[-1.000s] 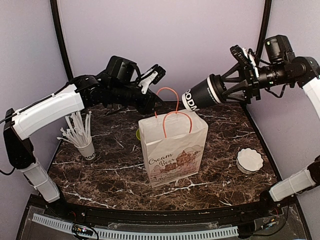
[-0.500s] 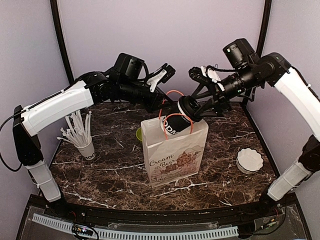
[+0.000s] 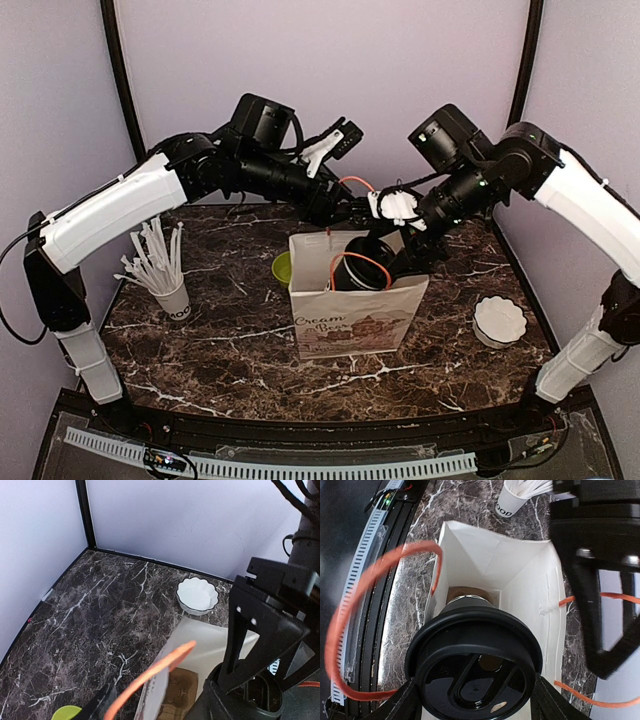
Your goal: Pack the takeout coffee
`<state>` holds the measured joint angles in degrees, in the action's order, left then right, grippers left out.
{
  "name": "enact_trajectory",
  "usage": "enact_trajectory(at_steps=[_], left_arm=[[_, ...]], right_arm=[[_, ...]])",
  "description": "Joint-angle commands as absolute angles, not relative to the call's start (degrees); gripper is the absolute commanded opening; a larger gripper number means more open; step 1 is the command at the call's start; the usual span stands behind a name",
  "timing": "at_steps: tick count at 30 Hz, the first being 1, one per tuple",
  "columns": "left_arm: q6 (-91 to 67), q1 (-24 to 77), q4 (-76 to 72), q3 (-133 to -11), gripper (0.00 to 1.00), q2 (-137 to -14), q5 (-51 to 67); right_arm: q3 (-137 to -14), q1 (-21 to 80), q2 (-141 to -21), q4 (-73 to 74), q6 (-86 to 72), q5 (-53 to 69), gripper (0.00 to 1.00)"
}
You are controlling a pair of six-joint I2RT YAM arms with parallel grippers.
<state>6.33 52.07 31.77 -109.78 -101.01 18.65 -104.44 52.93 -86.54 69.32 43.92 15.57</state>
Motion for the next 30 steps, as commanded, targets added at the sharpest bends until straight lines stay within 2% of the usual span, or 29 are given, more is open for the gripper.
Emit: enact_trajectory(at_steps=[1, 8, 12, 17, 23, 26, 30], left_arm=[[7.5, 52.9, 36.8, -111.2, 0.64, -97.2, 14.2], [7.6, 53.0, 31.9, -100.5, 0.70, -87.1, 2.9], [8.3, 51.6, 25.5, -93.6, 0.73, -84.9, -2.6], [9.3, 49.7, 22.4, -92.3, 0.74, -87.2, -3.0], [11.0, 47.4, 22.0, -93.2, 0.75, -89.3, -2.3], [10.7, 45.4, 20.1, -90.8, 0.75, -89.3, -0.8], [7.8, 43.5, 17.4, -87.2, 0.74, -89.5, 3.3]], right_arm=[[-101.6, 56.5, -83.4, 70.5, 46.0, 9.8, 0.37], [-107.1, 61.7, -86.0, 77.7, 48.0, 3.2, 0.37], [-103.7, 65.8, -85.6, 78.0, 46.2, -1.1, 0.36], [-101.2, 71.5, -86.3, 79.6, 43.4, -10.7, 0.34], [-102.2, 76.1, -87.3, 80.8, 38.6, -14.7, 0.34], [-97.5, 78.3, -86.4, 79.1, 36.6, -15.0, 0.34], [-90.5, 82.3, -85.7, 77.9, 38.1, -21.3, 0.30]])
